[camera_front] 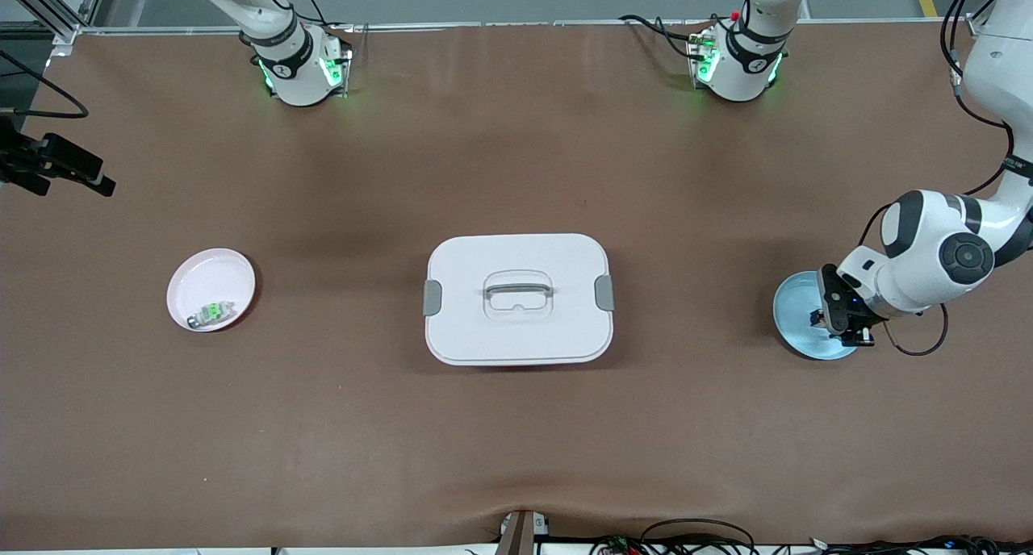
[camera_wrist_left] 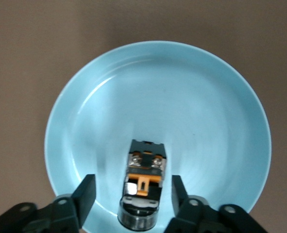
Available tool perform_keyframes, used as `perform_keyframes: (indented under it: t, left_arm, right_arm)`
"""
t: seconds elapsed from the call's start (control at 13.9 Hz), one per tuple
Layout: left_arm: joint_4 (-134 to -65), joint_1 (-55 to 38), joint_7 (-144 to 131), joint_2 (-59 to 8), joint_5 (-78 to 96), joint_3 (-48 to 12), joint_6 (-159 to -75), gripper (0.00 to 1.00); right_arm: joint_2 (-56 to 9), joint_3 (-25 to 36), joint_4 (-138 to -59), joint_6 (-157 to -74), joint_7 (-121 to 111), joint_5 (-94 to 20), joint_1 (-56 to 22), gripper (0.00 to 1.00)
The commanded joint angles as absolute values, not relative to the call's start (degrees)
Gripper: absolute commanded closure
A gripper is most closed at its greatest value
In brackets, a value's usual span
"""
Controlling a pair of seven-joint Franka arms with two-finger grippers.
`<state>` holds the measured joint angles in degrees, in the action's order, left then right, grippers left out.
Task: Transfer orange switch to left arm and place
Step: 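Lower the switch onto the blue plate and open the left gripper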
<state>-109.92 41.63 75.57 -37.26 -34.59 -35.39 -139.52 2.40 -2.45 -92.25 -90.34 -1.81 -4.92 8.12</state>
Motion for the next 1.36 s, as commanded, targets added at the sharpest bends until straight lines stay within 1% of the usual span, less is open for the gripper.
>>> perform_keyframes:
  t: [0.0,0.22,0.43,0.65,0.79,0.86,1.01,1.22,1.29]
  left_arm:
    - [-110.22,42.54,68.77,-33.06,-33.93,-38.31,-139.22,0.0]
    - [-107.77,42.54,60.23,-31.91,-32.01,-40.87,-136.33,0.0]
    - [-104.08,42.63,52.67,-30.33,-25.77,-41.83,-132.2,0.0]
    - [-99.86,42.54,38.98,-28.92,-17.34,-42.8,-127.45,0.0]
    - [-96.96,42.54,33.43,-28.39,-16.7,-45.08,-124.56,0.0]
    - [-95.81,42.54,27.92,-27.52,-16.61,-45.26,-122.8,0.0]
    - [-94.23,42.45,16.67,-26.55,-16.79,-47.8,-120.25,0.0]
    - [-94.04,42.45,0.83,-24.97,-16.87,-50.62,-118.48,0.0]
    - [-93.96,42.36,-2.69,-24.0,-16.96,-51.15,-116.74,0.0]
  right_arm:
    - [1.06,-3.6,-90.26,-89.12,-1.41,-2.65,8.79,0.0]
    - [-0.26,-3.78,-88.16,-88.08,-1.41,-1.32,8.26,0.0]
    - [-3.59,-3.78,-82.98,-83.86,-1.49,0.0,7.82,0.0]
    - [-3.78,-3.87,-82.79,-83.76,-1.32,-0.44,7.82,0.0]
    - [-3.78,-3.87,-83.06,-83.67,-1.14,-0.61,7.82,0.0]
    - [-3.78,-3.78,-83.14,-83.67,-1.14,-0.7,7.91,0.0]
    - [-3.69,-3.78,-83.5,-83.67,-0.71,-0.79,7.91,0.0]
    - [-3.69,-3.87,-84.02,-83.67,0.79,-0.79,7.74,0.0]
    - [-3.69,-3.78,-84.02,-83.58,0.79,-0.79,7.73,0.0]
